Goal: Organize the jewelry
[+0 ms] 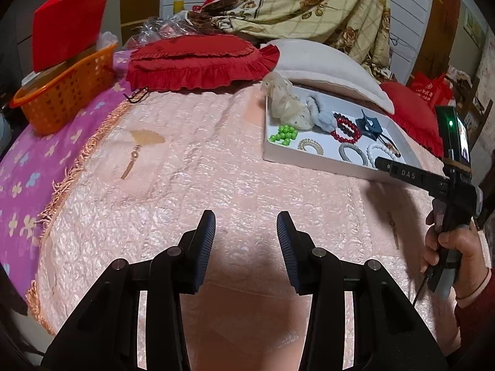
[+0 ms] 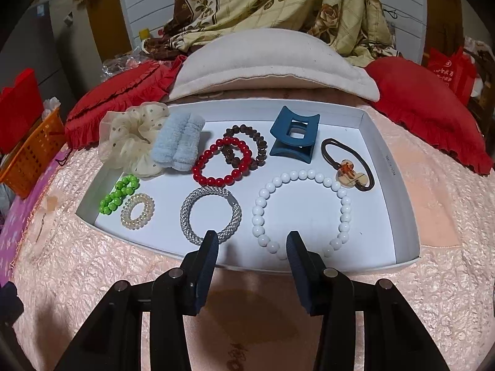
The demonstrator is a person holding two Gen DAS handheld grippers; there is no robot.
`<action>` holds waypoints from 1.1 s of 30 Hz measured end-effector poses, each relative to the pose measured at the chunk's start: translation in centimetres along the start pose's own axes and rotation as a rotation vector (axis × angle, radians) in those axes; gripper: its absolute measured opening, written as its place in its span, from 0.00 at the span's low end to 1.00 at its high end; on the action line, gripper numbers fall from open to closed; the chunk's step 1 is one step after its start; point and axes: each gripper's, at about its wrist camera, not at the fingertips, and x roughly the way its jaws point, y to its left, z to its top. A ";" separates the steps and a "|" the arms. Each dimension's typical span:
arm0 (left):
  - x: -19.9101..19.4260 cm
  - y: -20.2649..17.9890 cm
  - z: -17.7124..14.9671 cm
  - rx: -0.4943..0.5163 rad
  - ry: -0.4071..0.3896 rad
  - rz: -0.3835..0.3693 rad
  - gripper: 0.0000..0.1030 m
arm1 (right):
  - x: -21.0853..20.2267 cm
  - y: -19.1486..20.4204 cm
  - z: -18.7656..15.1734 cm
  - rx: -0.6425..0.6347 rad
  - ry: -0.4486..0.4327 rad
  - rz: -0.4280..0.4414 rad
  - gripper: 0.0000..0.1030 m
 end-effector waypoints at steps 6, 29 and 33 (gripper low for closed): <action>-2.3 -0.4 0.4 0.025 -0.059 0.035 0.39 | -2.4 -0.3 0.1 0.024 -0.023 0.010 0.42; -17.8 -3.8 -2.3 0.076 -0.502 0.302 0.81 | -18.4 1.0 -11.0 0.113 -0.189 0.101 0.43; -19.6 -4.2 -3.0 0.081 -0.557 0.282 0.81 | -20.0 1.3 -11.3 0.116 -0.217 0.103 0.43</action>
